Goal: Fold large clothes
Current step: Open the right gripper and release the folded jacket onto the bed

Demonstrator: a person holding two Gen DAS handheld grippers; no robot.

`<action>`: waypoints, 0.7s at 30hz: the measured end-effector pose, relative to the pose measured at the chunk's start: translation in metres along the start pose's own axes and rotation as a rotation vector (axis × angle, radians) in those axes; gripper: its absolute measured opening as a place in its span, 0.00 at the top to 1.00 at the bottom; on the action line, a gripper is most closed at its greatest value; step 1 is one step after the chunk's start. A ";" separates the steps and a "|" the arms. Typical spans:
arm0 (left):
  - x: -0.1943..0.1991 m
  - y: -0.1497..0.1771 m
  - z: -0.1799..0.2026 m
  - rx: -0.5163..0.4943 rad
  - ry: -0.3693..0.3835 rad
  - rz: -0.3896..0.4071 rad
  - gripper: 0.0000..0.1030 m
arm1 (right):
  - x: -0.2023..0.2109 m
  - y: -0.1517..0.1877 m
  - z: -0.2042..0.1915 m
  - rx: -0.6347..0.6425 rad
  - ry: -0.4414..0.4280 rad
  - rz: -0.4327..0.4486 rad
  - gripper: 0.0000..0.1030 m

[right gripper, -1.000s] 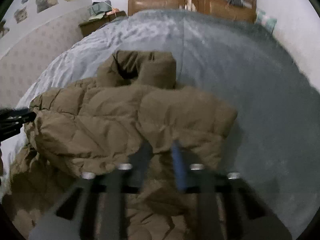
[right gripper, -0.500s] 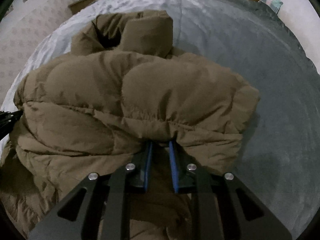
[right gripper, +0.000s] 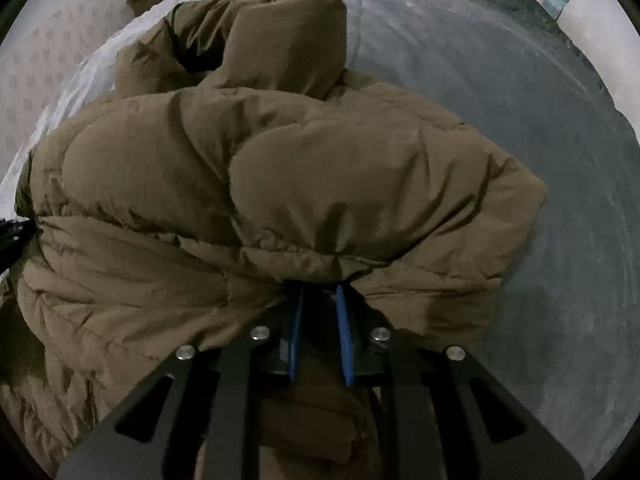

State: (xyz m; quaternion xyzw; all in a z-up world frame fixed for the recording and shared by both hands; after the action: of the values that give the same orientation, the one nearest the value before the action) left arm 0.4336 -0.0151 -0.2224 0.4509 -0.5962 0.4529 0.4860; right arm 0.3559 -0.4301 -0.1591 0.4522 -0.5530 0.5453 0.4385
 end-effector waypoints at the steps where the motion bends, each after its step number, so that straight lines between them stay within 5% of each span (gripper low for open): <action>1: -0.001 0.000 -0.001 0.002 0.003 -0.005 1.00 | 0.000 0.001 0.001 -0.005 -0.004 -0.002 0.85; 11: 0.022 0.027 -0.021 0.041 0.012 0.048 0.98 | 0.021 0.013 0.006 -0.054 -0.044 0.023 0.77; 13: 0.030 0.035 -0.020 0.024 -0.014 0.071 0.85 | 0.035 0.022 0.008 -0.069 -0.063 0.063 0.53; 14: 0.034 0.041 -0.020 0.015 -0.026 0.084 0.80 | 0.042 0.027 0.007 -0.071 -0.065 0.084 0.48; 17: 0.052 0.058 -0.023 0.020 -0.064 0.140 0.45 | 0.069 0.046 0.004 -0.052 -0.053 0.154 0.44; 19: 0.064 0.073 -0.027 0.020 -0.045 0.175 0.17 | 0.083 0.061 0.005 -0.055 -0.027 0.184 0.31; 21: 0.074 0.087 -0.029 0.008 -0.029 0.204 0.10 | 0.090 0.075 0.005 -0.057 0.012 0.207 0.23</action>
State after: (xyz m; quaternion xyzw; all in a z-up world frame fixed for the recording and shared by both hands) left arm 0.3444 0.0217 -0.1545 0.3963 -0.6443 0.4956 0.4268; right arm 0.2644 -0.4377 -0.0868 0.3770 -0.6094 0.5743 0.3959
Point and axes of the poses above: each gripper's, at about its wrist camera, not at the fingertips, and x roughly against the way its jaws point, z to its right, y to its underside, the point moved 1 cm from there along -x, roughly the way its jaws point, and after that the axes turned 13 degrees about -z, right-handed, at the moved point
